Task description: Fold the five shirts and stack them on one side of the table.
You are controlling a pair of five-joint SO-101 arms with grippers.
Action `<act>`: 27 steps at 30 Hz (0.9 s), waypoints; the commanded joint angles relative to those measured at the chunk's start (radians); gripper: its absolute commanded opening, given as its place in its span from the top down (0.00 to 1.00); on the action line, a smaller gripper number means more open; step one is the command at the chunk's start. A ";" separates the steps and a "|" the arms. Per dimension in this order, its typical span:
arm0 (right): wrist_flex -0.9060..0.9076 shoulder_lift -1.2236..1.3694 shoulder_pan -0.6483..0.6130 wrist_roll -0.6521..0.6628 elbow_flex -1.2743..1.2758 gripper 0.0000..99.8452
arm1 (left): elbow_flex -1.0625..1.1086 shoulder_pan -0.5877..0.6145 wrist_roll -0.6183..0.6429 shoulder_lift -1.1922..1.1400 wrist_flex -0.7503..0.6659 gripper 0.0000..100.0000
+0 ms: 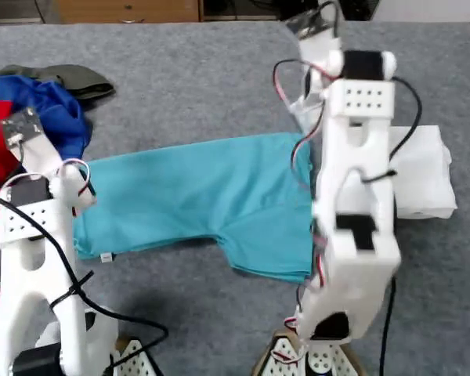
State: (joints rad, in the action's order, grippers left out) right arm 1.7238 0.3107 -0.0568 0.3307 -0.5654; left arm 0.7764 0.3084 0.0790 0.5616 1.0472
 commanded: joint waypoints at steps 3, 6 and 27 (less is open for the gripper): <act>-0.272 -0.421 -0.065 -0.003 0.616 1.00 | 0.071 -0.018 -0.043 -0.061 -0.031 0.98; -0.434 -0.529 -0.065 -0.003 0.871 1.00 | 0.101 -0.009 -0.058 -0.177 -0.066 0.98; -0.792 -0.145 0.128 0.020 1.004 1.00 | 0.041 0.064 -0.068 -0.380 -0.114 0.98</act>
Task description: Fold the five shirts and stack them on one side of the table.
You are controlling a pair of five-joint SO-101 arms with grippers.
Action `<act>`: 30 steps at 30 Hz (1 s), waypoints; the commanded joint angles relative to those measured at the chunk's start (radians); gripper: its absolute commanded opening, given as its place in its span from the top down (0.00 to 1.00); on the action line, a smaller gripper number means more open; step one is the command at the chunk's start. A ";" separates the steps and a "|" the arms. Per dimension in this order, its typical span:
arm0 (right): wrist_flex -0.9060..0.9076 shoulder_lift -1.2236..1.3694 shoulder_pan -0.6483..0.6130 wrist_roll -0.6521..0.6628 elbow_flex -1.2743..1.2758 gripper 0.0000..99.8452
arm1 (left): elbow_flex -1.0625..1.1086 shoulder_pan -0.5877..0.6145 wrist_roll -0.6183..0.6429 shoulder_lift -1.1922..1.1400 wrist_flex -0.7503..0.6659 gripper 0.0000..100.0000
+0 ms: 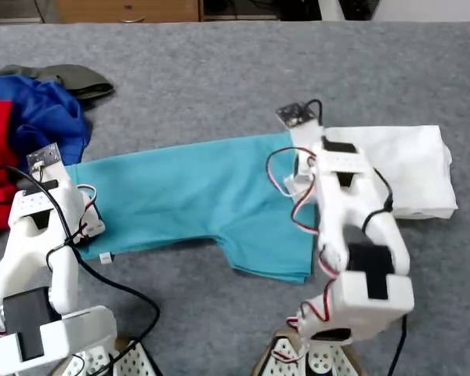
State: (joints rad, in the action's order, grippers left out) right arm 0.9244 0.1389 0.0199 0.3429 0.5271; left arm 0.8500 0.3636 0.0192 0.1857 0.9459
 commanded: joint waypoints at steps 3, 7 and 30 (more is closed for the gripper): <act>0.028 0.024 0.074 0.023 -0.116 1.00 | -0.031 0.009 -0.008 -0.001 -0.015 0.98; 0.098 -0.027 0.073 0.043 -0.163 1.00 | -0.043 0.009 -0.049 0.005 -0.017 0.98; 0.623 -1.030 -0.133 0.440 0.246 0.99 | 0.198 0.078 -0.218 0.868 0.233 0.98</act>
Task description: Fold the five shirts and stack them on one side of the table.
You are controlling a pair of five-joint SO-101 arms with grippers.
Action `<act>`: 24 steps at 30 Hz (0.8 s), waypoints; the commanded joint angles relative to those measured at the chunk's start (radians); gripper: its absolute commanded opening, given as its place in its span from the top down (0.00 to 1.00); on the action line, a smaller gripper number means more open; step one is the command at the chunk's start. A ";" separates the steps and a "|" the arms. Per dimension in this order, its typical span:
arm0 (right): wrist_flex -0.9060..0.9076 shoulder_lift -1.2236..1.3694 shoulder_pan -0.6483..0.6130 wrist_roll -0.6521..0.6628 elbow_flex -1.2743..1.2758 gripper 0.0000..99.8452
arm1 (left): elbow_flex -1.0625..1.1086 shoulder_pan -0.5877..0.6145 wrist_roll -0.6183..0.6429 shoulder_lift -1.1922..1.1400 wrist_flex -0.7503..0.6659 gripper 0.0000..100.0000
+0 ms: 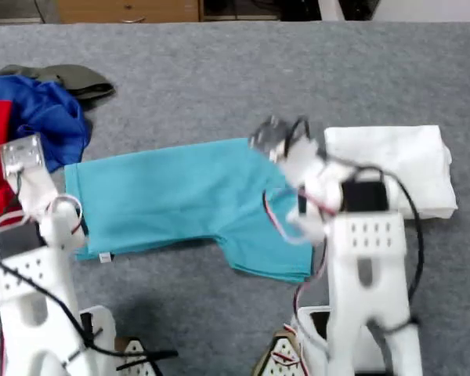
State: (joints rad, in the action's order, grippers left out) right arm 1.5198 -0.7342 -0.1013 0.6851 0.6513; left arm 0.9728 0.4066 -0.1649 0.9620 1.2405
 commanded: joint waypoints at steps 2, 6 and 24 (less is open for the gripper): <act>0.063 -0.251 -0.012 0.176 0.220 0.98 | 0.152 0.048 -0.060 0.130 -0.117 0.98; 0.120 -0.398 -0.012 0.284 0.338 0.85 | 0.316 0.048 -0.057 0.142 -0.267 0.98; -0.135 -0.114 -0.231 0.394 0.475 0.79 | 0.437 0.051 -0.011 0.143 -0.430 0.98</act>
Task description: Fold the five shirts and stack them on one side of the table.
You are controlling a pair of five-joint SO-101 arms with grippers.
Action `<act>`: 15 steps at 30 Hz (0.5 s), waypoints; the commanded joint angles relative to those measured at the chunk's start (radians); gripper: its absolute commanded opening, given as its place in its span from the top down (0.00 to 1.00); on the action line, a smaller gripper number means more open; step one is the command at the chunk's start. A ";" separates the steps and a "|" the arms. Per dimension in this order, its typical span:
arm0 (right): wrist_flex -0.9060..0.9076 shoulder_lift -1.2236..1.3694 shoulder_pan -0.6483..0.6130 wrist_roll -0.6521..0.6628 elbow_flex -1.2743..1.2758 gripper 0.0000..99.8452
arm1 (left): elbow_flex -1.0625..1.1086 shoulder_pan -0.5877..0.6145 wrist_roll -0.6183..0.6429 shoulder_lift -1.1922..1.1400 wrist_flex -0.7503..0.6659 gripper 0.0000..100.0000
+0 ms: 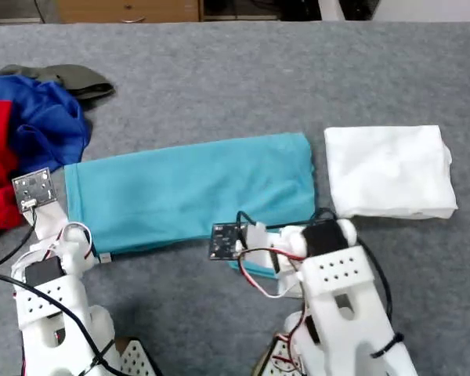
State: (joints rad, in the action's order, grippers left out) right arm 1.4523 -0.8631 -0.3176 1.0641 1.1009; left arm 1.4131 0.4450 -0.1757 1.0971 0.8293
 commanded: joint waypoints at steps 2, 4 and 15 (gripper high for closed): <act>-0.092 0.015 -0.015 0.017 0.059 0.79 | -0.003 0.012 0.000 0.008 -0.018 0.98; -0.109 0.015 -0.016 0.017 0.094 0.79 | -0.003 0.011 0.000 0.008 -0.018 0.98; -0.232 0.021 -0.062 0.011 0.213 0.79 | -0.003 0.008 0.000 0.008 -0.015 0.98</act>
State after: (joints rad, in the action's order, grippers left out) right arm 1.2421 -0.8447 -0.3652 1.0641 1.3096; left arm 1.4131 0.4450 -0.1757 1.0971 0.8293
